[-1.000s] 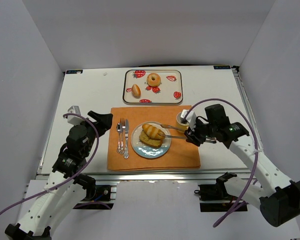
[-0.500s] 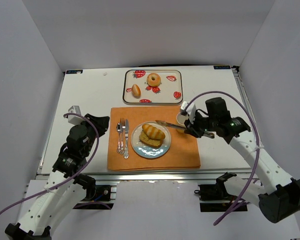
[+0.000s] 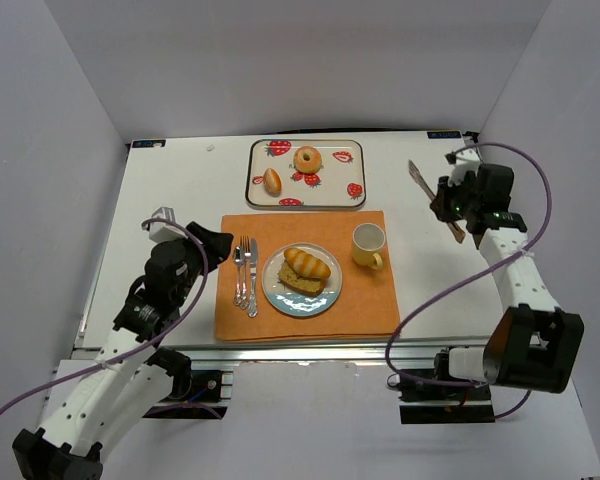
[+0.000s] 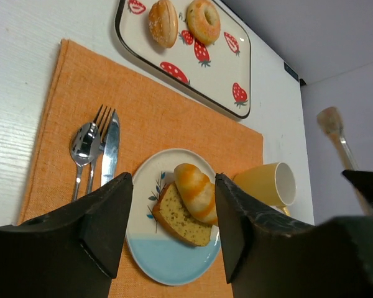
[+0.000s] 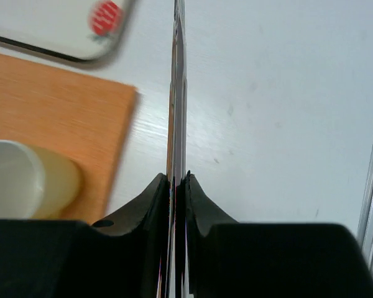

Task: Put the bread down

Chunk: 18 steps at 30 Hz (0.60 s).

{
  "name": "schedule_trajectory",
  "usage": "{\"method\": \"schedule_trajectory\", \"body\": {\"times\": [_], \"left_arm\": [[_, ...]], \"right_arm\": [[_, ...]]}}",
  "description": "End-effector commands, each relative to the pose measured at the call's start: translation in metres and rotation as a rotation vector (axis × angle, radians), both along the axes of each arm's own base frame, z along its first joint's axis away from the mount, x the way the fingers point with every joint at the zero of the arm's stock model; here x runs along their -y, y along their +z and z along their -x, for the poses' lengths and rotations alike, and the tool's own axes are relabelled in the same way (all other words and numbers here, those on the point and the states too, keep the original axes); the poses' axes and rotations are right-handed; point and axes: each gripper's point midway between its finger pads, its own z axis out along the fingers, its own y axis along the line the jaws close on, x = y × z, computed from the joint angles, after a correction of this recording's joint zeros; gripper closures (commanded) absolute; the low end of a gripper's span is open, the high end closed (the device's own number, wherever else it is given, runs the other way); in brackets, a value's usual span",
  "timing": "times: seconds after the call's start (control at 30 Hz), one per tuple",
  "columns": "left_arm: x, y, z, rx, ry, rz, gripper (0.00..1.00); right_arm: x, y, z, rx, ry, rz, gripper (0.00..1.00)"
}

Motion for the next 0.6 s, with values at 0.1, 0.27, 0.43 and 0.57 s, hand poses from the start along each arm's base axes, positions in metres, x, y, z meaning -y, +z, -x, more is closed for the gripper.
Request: {"method": "schedule_trajectory", "body": {"times": [0.1,0.27,0.43,0.57], "left_arm": [[0.009,-0.012,0.0,-0.039,-0.053,-0.021,0.33],[0.01,-0.016,0.0,-0.047,-0.055,-0.025,0.32],[0.009,-0.016,0.0,-0.04,-0.043,-0.01,0.32],[0.006,-0.014,0.002,-0.032,-0.03,-0.005,0.3]], "right_arm": [[0.068,-0.085,-0.008,-0.074,-0.221,0.014,0.69],[0.078,-0.126,0.005,-0.148,-0.234,0.023,0.51],[0.075,-0.147,0.018,-0.211,-0.206,0.04,0.31],[0.082,-0.144,0.021,-0.265,-0.224,0.072,0.18]]}}
